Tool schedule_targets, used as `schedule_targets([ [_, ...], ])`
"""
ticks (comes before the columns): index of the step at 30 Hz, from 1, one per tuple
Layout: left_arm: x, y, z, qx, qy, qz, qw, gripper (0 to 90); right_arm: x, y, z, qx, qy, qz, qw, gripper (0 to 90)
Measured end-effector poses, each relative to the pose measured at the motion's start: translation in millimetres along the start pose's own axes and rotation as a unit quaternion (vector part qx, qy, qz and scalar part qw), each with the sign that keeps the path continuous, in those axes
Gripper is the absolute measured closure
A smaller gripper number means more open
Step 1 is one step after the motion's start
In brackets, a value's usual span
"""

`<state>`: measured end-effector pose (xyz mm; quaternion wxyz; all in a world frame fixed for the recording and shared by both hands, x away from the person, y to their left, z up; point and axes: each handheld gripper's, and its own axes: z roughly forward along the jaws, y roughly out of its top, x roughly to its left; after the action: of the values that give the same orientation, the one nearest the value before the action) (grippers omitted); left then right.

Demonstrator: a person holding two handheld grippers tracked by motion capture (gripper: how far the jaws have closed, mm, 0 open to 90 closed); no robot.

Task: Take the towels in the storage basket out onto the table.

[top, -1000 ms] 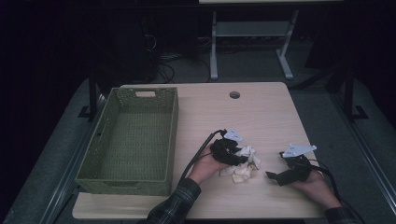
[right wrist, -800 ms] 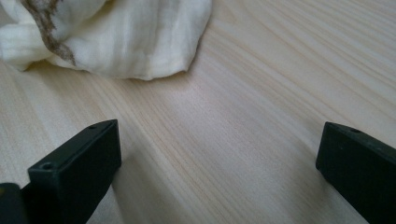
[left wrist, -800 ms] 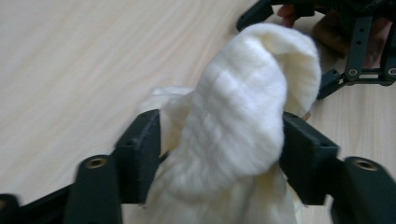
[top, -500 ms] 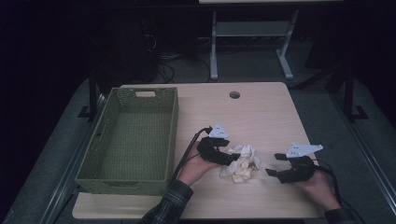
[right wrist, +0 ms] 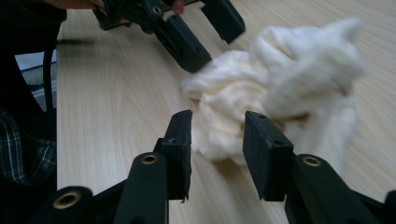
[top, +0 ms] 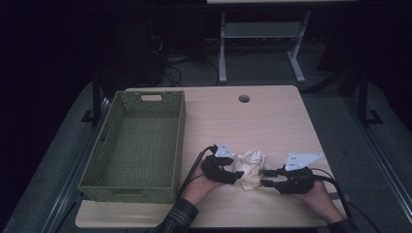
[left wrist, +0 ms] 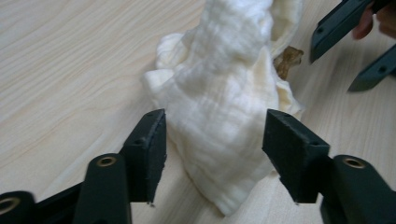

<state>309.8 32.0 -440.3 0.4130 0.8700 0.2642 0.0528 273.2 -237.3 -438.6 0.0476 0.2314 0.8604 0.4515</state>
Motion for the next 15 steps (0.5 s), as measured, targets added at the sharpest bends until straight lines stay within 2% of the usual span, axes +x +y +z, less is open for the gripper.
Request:
schedule_targets([
  [3, -1.3, -0.3, 2.8, 0.0, -0.006, 0.005, 1.0, 43.4, 3.8, 8.9, 14.3, 0.006, -0.004, -0.016, 0.9999, 61.7],
  [7, 0.0, -2.1, 7.7, 0.008, -0.015, 0.007, 0.9998, 49.5, 3.0, 12.6, 23.0, 0.011, -0.011, -0.017, 0.9997, 62.1],
  [9, 0.4, -2.2, 9.7, 0.014, -0.017, 0.014, 0.9997, 54.8, -2.0, 11.3, 33.9, 0.025, -0.027, -0.02, 0.9991, 66.7],
  [10, 0.4, -2.2, 9.7, 0.014, -0.017, 0.014, 0.9997, 55.7, -2.0, 11.3, 33.9, 0.025, -0.027, -0.02, 0.9991, 66.7],
  [11, -0.7, -2.8, 11.7, 0.012, -0.017, 0.009, 0.9997, 57.4, -4.3, 9.7, 37.3, 0.027, -0.03, -0.018, 0.999, 71.6],
  [13, -0.1, -3.2, 13.8, 0.019, -0.016, 0.016, 0.9996, 58.5, -4.4, 9.5, 37.7, 0.028, -0.032, -0.017, 0.999, 73.0],
  [14, -0.8, -3.7, 15.4, 0.018, -0.017, 0.011, 0.9996, 59.9, -4.7, 9.4, 38.1, 0.031, -0.034, -0.014, 0.9989, 77.3],
  [15, 0.1, -3.5, 16.1, 0.023, -0.017, 0.016, 0.9995, 61.5, -5.5, 8.9, 38.4, 0.031, -0.036, -0.018, 0.9987, 80.1],
])
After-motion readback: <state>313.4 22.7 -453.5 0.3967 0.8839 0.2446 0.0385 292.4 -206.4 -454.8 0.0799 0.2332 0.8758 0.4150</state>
